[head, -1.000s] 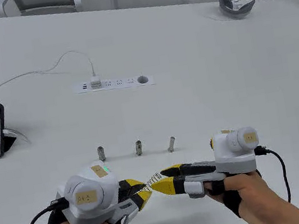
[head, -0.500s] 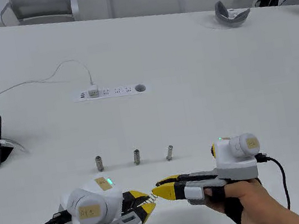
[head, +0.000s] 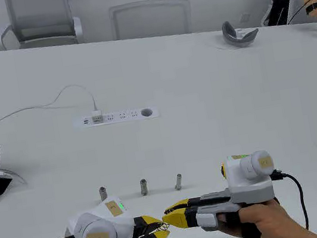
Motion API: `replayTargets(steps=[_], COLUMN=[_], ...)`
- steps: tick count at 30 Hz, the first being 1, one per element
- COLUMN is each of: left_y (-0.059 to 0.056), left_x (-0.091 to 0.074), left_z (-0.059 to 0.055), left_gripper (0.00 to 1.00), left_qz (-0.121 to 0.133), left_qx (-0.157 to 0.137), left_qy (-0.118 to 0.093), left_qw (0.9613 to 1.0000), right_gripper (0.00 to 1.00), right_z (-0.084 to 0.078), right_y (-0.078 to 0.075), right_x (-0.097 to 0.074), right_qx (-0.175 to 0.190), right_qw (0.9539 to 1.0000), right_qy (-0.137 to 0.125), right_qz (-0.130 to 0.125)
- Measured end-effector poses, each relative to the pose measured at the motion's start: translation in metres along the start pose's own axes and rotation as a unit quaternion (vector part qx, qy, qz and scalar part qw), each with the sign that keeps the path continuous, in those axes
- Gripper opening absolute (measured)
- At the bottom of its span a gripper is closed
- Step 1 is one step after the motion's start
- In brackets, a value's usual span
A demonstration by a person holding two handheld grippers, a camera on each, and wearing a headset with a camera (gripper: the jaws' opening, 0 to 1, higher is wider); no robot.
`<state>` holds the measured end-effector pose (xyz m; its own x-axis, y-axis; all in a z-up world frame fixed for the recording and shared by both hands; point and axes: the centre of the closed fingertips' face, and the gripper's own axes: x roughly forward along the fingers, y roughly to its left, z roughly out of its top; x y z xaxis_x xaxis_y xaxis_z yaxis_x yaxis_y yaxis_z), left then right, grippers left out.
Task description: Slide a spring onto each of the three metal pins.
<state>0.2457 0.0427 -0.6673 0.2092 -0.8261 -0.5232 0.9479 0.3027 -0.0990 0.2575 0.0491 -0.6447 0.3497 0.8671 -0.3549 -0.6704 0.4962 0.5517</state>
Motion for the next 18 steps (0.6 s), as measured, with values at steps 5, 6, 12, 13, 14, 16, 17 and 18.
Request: replayTargets(steps=[5, 6, 12, 13, 14, 16, 17, 18], left_y=[0.001, 0.001, -0.002, -0.003, -0.004, -0.006, -0.007, -0.008], left_x=[0.001, 0.000, 0.001, 0.001, 0.001, 0.001, 0.001, 0.002], left_z=[0.007, 0.010, 0.013, 0.014, 0.015, 0.014, 0.015, 0.015], left_gripper=[0.10, 0.10, 0.10, 0.10, 0.10, 0.10, 0.10, 0.10], left_qz=[-0.009, -0.012, -0.027, -0.030, -0.033, -0.043, -0.043, -0.046], left_qx=[0.007, 0.008, 0.032, 0.035, 0.036, 0.041, 0.046, 0.047], left_qy=[-0.006, -0.008, -0.004, -0.004, -0.004, 0.003, 0.002, 0.002], left_qw=[0.9999, 0.9999, 0.9991, 0.9989, 0.9988, 0.9982, 0.9980, 0.9978], right_gripper=[0.12, 0.12, 0.13, 0.13, 0.13, 0.13, 0.13, 0.13], right_z=[0.006, 0.007, 0.003, 0.001, 0.000, -0.003, -0.004, -0.005], right_y=[0.003, 0.005, 0.007, 0.008, 0.009, 0.011, 0.012, 0.011], right_x=[-0.003, -0.004, -0.007, -0.007, -0.006, -0.006, -0.005, -0.005], right_qx=[-0.057, -0.072, -0.147, -0.158, -0.170, -0.194, -0.204, -0.216], right_qw=[0.9976, 0.9961, 0.9814, 0.9778, 0.9741, 0.9661, 0.9629, 0.9585], right_qy=[0.039, 0.051, 0.122, 0.134, 0.145, 0.165, 0.170, 0.180], right_qz=[0.005, 0.008, 0.023, 0.028, 0.031, 0.042, 0.046, 0.049])
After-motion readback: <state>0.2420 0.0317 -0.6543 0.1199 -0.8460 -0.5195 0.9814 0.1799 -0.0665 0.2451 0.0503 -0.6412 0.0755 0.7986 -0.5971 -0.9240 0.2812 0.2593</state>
